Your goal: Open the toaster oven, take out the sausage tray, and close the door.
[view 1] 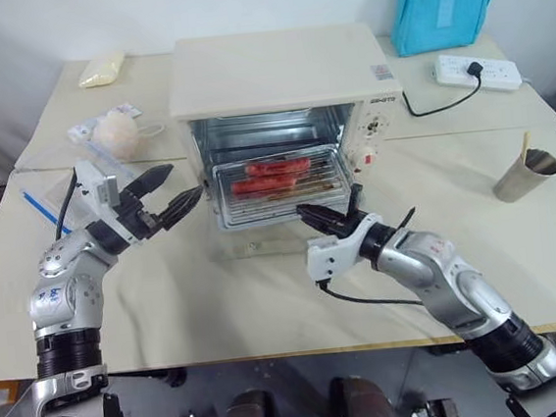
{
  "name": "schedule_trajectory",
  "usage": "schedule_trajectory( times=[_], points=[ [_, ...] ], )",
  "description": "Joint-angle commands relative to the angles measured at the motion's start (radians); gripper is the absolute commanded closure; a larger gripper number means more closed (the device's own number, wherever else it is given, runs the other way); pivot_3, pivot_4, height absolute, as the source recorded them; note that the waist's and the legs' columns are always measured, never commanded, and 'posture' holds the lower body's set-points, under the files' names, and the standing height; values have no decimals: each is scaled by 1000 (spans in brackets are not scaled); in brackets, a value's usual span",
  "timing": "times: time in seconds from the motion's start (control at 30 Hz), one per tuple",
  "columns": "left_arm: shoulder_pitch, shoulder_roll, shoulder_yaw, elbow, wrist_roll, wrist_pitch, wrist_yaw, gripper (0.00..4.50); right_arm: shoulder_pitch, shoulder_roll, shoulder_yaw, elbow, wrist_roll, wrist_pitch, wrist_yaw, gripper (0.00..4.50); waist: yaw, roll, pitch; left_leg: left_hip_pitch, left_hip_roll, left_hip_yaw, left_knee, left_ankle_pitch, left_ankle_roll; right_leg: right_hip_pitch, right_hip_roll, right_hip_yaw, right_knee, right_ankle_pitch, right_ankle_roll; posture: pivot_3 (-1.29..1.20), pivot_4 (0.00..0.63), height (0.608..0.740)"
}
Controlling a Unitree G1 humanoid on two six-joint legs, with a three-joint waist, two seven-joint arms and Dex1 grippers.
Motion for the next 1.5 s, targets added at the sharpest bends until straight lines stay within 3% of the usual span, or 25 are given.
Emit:
schedule_trajectory(
  times=[0.03,0.17,0.27,0.43,0.53,0.67,1.07,1.23,1.37,1.5],
  points=[
    [64,71,84,-128,-174,311,84,0,26,-24,-50,-74,30,-50,-9,4490,-3,0,0,0,0,0,0,0,0,0,0,0,0,0,0,0,150,740],
    [91,92,157,-197,-416,619,186,0,26,-26,-51,-62,34,-93,-14,4490,1,0,0,1,0,-1,1,0,0,1,0,1,0,0,0,0,150,740],
    [82,56,171,-228,-607,806,325,0,-4,-24,-34,-14,34,-144,-14,4490,8,0,0,1,0,-2,3,0,0,2,0,5,0,0,0,0,150,740],
    [53,15,153,-220,-698,871,461,0,-41,-13,-21,25,48,-201,-5,4490,9,0,0,1,0,-2,4,0,0,3,0,6,0,0,0,0,150,740],
    [44,-4,126,-212,-682,866,488,0,-55,-11,-17,46,51,-230,-1,4490,9,0,0,1,0,-1,4,0,0,3,0,5,0,0,0,0,150,740],
    [28,-33,128,-176,-709,867,514,785,-62,-17,-13,57,62,-264,7,4500,9,0,0,1,0,-1,4,0,0,2,1,4,0,0,0,0,150,740],
    [42,-15,90,-141,-702,910,486,4381,-58,-19,-28,68,65,-268,29,4500,9,0,0,1,0,-1,4,0,0,2,1,4,0,0,0,0,150,740],
    [39,-43,128,-74,-799,926,564,4488,-37,0,-40,59,203,-180,130,4500,9,0,0,1,0,-1,4,0,0,3,1,5,0,0,0,0,150,740],
    [61,-8,150,-33,-943,965,623,4500,-16,-31,-57,39,290,-183,181,3299,9,0,0,1,0,-1,4,0,0,3,0,5,0,0,0,0,150,740],
    [158,50,148,-20,-1211,909,761,4500,4,-76,-94,44,387,-162,244,1945,7,0,0,2,0,-1,4,0,0,3,0,8,0,0,0,0,150,740]
  ],
)
